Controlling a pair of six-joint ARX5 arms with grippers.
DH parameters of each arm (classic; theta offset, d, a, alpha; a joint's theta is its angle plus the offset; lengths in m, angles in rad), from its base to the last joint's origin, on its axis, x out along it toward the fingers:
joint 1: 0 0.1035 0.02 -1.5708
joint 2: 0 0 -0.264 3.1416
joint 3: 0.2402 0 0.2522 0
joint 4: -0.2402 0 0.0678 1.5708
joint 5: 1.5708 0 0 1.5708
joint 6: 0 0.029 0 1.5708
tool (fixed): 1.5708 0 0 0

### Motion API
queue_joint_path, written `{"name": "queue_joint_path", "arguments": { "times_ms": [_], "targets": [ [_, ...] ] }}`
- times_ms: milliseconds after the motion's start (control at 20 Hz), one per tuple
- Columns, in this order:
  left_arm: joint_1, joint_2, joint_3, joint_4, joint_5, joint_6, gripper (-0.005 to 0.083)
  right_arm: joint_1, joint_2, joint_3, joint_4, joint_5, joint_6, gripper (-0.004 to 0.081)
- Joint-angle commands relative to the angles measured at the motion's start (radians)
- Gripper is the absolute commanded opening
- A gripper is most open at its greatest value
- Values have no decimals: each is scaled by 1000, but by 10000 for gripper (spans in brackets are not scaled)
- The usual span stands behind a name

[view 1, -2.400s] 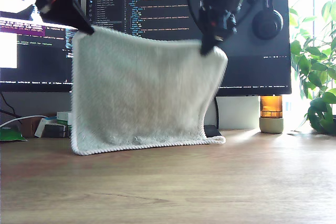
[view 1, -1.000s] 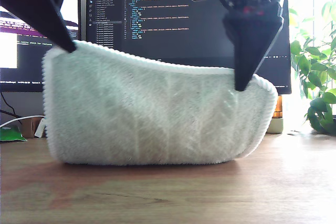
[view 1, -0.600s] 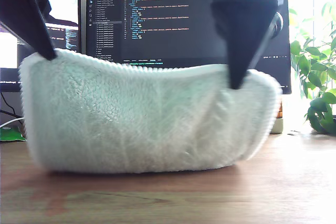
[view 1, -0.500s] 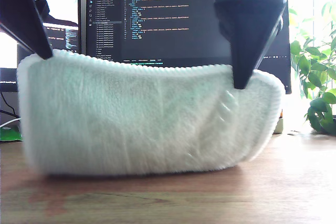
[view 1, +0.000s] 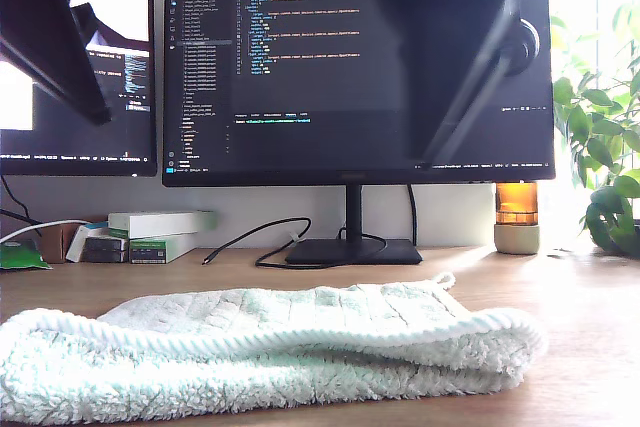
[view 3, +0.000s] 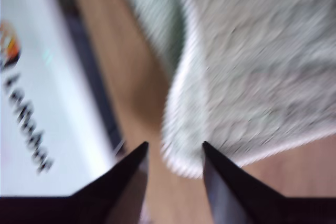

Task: Fold the tea towel to a neat square and place it to the right

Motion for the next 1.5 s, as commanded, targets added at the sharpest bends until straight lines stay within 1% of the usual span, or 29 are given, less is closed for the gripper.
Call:
{"name": "queue_joint_path", "arguments": {
  "times_ms": [0, 50, 150, 200, 300, 450, 550, 700, 850, 950, 1150, 1200, 1250, 1300, 1400, 1450],
  "targets": [
    [2, 15, -2, 29, 8, -3, -32, -15, -4, -4, 53, 1, -8, 54],
    [4, 15, -2, 52, 5, -27, -19, -21, -4, -4, 85, 1, -13, -15],
    [16, -7, -2, 89, -11, -48, -19, -35, -6, -4, 134, 17, -8, -13],
    [21, -27, -2, 113, -32, -48, -19, -42, -11, -4, 144, 42, -8, -13],
    [29, -79, -2, 145, -58, -66, -19, -60, -24, -4, 171, 77, 35, -13],
    [56, -139, -13, 165, -57, -85, -19, -86, -66, -7, 256, 78, 92, -13],
    [77, -187, -60, 212, -56, -89, -19, -92, -116, -26, 328, 79, 103, -13],
    [85, -286, -189, 317, -53, -119, -19, -96, -193, -73, 374, 82, 110, -13],
    [87, -428, -346, 456, -50, -150, -19, -98, -299, -178, 484, 74, 110, -13],
    [87, -517, -435, 529, -49, -182, -19, -98, -376, -271, 557, 70, 110, -13],
    [87, -662, -584, 597, -26, -233, -19, -98, -560, -507, 748, 68, 112, -13],
    [84, -682, -604, 603, -23, -240, -19, -98, -598, -557, 759, 68, 111, -13],
    [77, -694, -608, 592, -24, -240, -19, -98, -621, -597, 745, 69, 111, -13],
    [71, -693, -608, 575, -11, -248, -19, -98, -631, -625, 704, 67, 110, -13],
    [48, -663, -608, 486, 2, -249, -18, -98, -615, -647, 602, 58, 95, -12],
    [40, -638, -608, 447, 0, -242, -4, -97, -596, -647, 569, 37, 79, -12]
  ]
}}
